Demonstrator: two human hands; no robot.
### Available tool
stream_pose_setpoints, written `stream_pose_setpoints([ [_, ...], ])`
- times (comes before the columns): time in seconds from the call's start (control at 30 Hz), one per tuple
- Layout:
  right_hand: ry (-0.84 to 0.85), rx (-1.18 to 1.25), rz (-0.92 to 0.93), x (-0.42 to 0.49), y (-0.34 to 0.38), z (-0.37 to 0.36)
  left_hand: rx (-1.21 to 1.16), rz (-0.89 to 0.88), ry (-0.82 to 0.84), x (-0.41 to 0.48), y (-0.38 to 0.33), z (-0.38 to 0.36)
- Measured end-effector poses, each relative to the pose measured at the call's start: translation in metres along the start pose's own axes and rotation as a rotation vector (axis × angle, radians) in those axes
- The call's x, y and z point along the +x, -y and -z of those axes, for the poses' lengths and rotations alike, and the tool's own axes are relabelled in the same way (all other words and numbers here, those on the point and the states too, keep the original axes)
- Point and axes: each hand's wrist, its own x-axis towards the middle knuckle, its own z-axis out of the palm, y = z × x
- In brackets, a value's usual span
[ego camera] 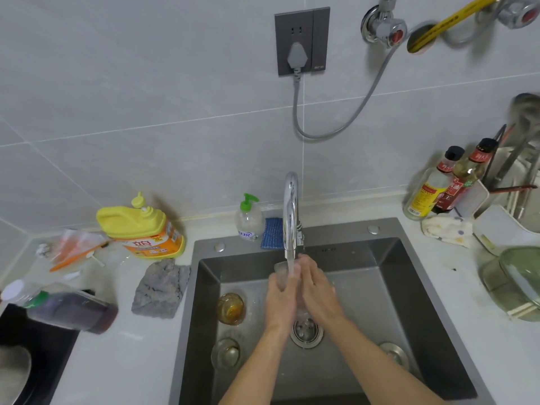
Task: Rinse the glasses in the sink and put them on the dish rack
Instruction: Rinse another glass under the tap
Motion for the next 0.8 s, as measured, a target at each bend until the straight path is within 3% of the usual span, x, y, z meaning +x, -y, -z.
stream_pose_setpoints([
  [0.13,0.051,0.145,0.082,-0.008,-0.018,0.012,-0.216,0.077,0.094,0.011,-0.006,-0.012],
  [0.3,0.035,0.334,0.049,-0.02,-0.017,0.006,-0.074,-0.122,-0.118,0.008,-0.016,-0.034],
  [0.4,0.055,0.336,0.035,-0.018,-0.019,0.009,-0.064,-0.173,-0.131,0.007,-0.017,-0.032],
  [0.57,-0.036,0.384,0.065,-0.004,-0.007,0.003,-0.163,0.026,-0.139,0.012,-0.024,-0.017],
  [0.7,-0.212,0.921,-0.341,0.013,0.002,-0.022,-0.449,0.121,-0.129,0.012,-0.019,-0.012],
  [0.8,-0.18,0.948,-0.455,0.016,0.009,-0.034,-0.624,0.193,-0.081,0.008,-0.016,-0.011],
])
